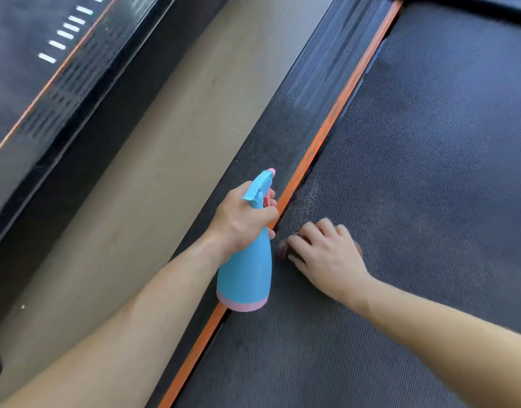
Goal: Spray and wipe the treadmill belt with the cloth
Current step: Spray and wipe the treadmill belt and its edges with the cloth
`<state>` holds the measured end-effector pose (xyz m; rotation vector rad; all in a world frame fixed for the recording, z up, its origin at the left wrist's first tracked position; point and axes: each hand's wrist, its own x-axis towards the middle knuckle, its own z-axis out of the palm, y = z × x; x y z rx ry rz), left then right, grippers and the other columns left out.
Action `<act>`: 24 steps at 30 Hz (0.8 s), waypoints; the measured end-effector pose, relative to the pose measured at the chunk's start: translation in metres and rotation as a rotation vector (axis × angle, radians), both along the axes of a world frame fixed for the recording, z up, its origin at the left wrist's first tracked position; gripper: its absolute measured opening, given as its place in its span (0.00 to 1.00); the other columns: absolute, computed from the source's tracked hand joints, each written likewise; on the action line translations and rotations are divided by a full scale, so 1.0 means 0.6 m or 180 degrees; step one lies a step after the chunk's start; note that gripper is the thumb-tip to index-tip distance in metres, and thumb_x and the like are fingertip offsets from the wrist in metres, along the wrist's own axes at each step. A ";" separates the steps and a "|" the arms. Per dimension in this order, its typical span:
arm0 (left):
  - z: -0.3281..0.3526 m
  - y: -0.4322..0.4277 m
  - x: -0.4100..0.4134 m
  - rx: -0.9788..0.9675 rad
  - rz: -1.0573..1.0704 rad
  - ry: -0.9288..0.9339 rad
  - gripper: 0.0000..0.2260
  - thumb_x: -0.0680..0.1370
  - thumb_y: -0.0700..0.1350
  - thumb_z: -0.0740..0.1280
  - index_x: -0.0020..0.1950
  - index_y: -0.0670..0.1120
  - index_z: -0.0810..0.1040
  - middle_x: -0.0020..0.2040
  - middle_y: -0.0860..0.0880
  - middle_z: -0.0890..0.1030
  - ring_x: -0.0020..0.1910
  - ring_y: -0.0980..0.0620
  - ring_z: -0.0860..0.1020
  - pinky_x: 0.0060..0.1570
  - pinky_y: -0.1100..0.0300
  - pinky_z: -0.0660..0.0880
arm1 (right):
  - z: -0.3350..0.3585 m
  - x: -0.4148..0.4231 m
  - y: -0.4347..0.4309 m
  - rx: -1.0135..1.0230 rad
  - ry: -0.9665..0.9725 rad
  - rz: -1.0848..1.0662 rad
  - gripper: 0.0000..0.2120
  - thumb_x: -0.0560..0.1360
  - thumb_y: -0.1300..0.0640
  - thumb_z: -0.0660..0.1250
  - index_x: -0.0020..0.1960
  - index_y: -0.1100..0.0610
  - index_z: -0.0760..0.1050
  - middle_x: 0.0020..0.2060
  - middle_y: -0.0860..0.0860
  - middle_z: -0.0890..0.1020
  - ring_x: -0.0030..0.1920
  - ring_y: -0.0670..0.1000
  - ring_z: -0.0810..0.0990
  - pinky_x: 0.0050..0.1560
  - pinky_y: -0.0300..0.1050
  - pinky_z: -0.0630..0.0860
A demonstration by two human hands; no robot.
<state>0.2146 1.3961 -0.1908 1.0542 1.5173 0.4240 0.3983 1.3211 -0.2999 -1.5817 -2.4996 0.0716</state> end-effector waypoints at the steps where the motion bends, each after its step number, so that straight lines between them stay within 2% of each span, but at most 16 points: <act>1: 0.001 -0.003 0.000 0.0001 -0.0030 0.0026 0.17 0.68 0.44 0.69 0.54 0.60 0.79 0.47 0.49 0.84 0.34 0.50 0.83 0.47 0.45 0.86 | -0.001 0.005 -0.005 -0.0027 -0.0014 0.0235 0.14 0.77 0.44 0.68 0.55 0.52 0.77 0.49 0.55 0.78 0.47 0.60 0.74 0.40 0.55 0.72; 3: 0.004 -0.008 0.000 0.0039 -0.0049 0.0043 0.16 0.72 0.41 0.70 0.55 0.59 0.79 0.48 0.49 0.84 0.35 0.50 0.83 0.46 0.48 0.85 | 0.002 0.016 0.016 -0.0012 -0.0115 0.0317 0.15 0.76 0.42 0.69 0.55 0.52 0.78 0.48 0.54 0.78 0.47 0.60 0.74 0.40 0.55 0.73; 6: 0.004 -0.014 -0.004 0.0033 -0.0082 0.0092 0.16 0.76 0.37 0.69 0.55 0.58 0.79 0.50 0.48 0.84 0.34 0.47 0.84 0.41 0.54 0.83 | 0.000 0.027 0.077 0.0035 -0.0141 -0.0599 0.15 0.77 0.42 0.67 0.53 0.53 0.78 0.47 0.55 0.77 0.48 0.61 0.74 0.40 0.53 0.71; 8: 0.004 -0.019 -0.009 0.0039 -0.0086 0.0118 0.16 0.75 0.39 0.70 0.55 0.59 0.78 0.51 0.48 0.84 0.34 0.47 0.84 0.42 0.54 0.83 | 0.003 0.030 0.108 0.0035 -0.0086 -0.1116 0.15 0.77 0.43 0.67 0.52 0.54 0.78 0.47 0.55 0.77 0.48 0.62 0.74 0.38 0.52 0.70; 10: 0.004 -0.023 -0.012 0.0053 -0.0078 0.0100 0.15 0.74 0.40 0.70 0.56 0.59 0.79 0.50 0.50 0.84 0.33 0.47 0.84 0.44 0.52 0.84 | 0.003 0.021 0.105 0.0038 -0.0142 -0.1288 0.14 0.77 0.44 0.68 0.52 0.54 0.78 0.47 0.56 0.77 0.48 0.62 0.74 0.38 0.53 0.70; 12: 0.004 -0.025 -0.014 0.0079 -0.0071 0.0079 0.16 0.76 0.38 0.69 0.57 0.57 0.79 0.49 0.49 0.83 0.34 0.47 0.83 0.43 0.52 0.84 | 0.005 0.003 0.069 0.0111 -0.0068 -0.1149 0.13 0.77 0.45 0.69 0.52 0.54 0.78 0.47 0.55 0.77 0.48 0.61 0.73 0.39 0.53 0.70; 16: 0.009 -0.030 -0.017 0.0162 -0.0074 0.0063 0.17 0.76 0.38 0.69 0.55 0.59 0.78 0.49 0.48 0.83 0.36 0.50 0.83 0.45 0.49 0.85 | 0.001 -0.023 -0.021 -0.0019 0.0007 0.0137 0.14 0.76 0.44 0.71 0.54 0.52 0.78 0.47 0.55 0.78 0.47 0.60 0.74 0.40 0.54 0.72; 18: 0.010 -0.034 -0.014 0.0165 -0.0065 0.0006 0.17 0.76 0.36 0.69 0.53 0.60 0.78 0.47 0.49 0.83 0.36 0.50 0.83 0.44 0.51 0.85 | 0.002 -0.004 -0.002 0.0015 -0.0098 0.0365 0.14 0.75 0.43 0.70 0.53 0.52 0.78 0.47 0.54 0.77 0.47 0.60 0.74 0.40 0.54 0.72; 19: 0.010 -0.037 -0.014 0.0150 -0.0067 -0.0006 0.17 0.76 0.36 0.69 0.53 0.60 0.78 0.47 0.50 0.82 0.35 0.50 0.82 0.43 0.53 0.84 | 0.001 0.006 0.020 0.0081 -0.0155 0.0207 0.14 0.75 0.42 0.71 0.53 0.52 0.78 0.46 0.54 0.77 0.47 0.60 0.74 0.40 0.54 0.72; 21: 0.010 -0.043 -0.015 0.0124 -0.0149 0.0027 0.16 0.75 0.38 0.69 0.54 0.60 0.78 0.47 0.50 0.83 0.33 0.48 0.83 0.42 0.55 0.83 | 0.002 0.032 0.077 0.0147 -0.0176 -0.0581 0.15 0.76 0.42 0.69 0.53 0.52 0.79 0.48 0.55 0.77 0.49 0.62 0.74 0.41 0.54 0.73; 24: 0.009 -0.052 -0.018 0.0045 -0.0299 0.0141 0.16 0.75 0.40 0.69 0.58 0.57 0.78 0.49 0.51 0.83 0.34 0.47 0.84 0.45 0.53 0.84 | 0.012 0.056 0.129 -0.0085 -0.0176 -0.1332 0.16 0.79 0.42 0.65 0.58 0.53 0.78 0.53 0.57 0.77 0.53 0.63 0.73 0.44 0.56 0.73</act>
